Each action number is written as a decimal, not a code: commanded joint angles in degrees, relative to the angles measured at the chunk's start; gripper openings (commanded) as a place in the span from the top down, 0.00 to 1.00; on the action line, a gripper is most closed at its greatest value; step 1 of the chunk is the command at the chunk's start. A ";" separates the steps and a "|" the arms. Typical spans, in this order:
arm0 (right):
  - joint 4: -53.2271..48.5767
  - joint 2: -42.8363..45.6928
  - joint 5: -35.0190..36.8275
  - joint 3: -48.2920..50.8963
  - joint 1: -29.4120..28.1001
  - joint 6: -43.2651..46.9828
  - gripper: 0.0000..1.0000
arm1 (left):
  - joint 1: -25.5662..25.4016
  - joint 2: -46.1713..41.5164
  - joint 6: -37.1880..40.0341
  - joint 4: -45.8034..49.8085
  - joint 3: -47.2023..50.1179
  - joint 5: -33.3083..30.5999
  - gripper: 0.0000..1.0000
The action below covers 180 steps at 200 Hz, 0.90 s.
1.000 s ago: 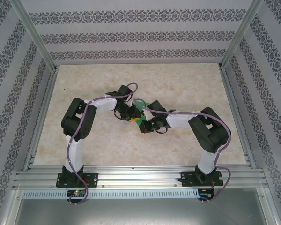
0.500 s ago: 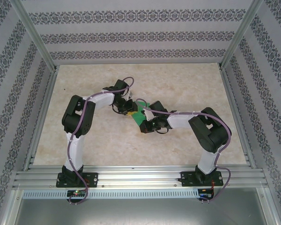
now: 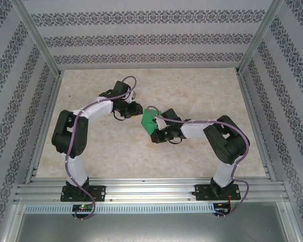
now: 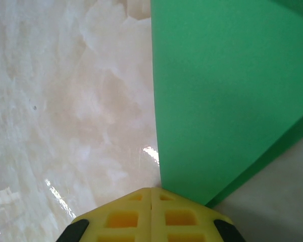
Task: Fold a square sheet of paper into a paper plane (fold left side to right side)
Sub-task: Third fold the triangle at the center of the table.
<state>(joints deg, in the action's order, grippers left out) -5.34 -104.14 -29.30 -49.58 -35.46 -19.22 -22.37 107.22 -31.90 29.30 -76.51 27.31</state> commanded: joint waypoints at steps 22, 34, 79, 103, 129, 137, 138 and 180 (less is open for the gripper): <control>-7.45 -3.09 2.23 2.21 0.88 0.94 0.96 | -5.00 -1.28 -0.24 -6.24 4.10 6.93 0.66; -7.90 -3.06 2.17 2.01 0.92 1.16 0.96 | -6.40 0.16 -0.24 -6.19 3.60 6.80 0.66; -8.37 -2.82 2.15 1.88 1.10 1.38 0.96 | -7.00 5.85 -1.45 -7.91 1.31 6.18 0.68; -8.15 -2.86 2.15 1.82 1.16 1.13 0.96 | -6.99 8.96 -0.63 -6.65 -0.49 5.63 0.69; -8.19 -2.74 2.29 1.86 1.20 1.12 0.96 | -6.92 11.49 -0.30 -5.61 -1.10 3.64 0.69; -8.02 -2.65 2.46 2.09 1.23 1.03 0.96 | -6.92 11.99 -0.42 -5.58 -1.01 2.85 0.69; -8.02 -2.65 2.48 2.06 1.25 1.03 0.96 | -6.91 12.07 -0.43 -5.57 -1.01 2.75 0.69; -7.25 0.02 1.66 3.03 1.71 0.69 0.96 | -6.67 13.88 0.00 -4.34 -0.40 -0.82 0.69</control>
<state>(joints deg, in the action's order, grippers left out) -6.15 -104.12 -31.00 -49.56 -34.35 -19.42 -28.95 118.63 -32.88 23.86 -76.84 31.40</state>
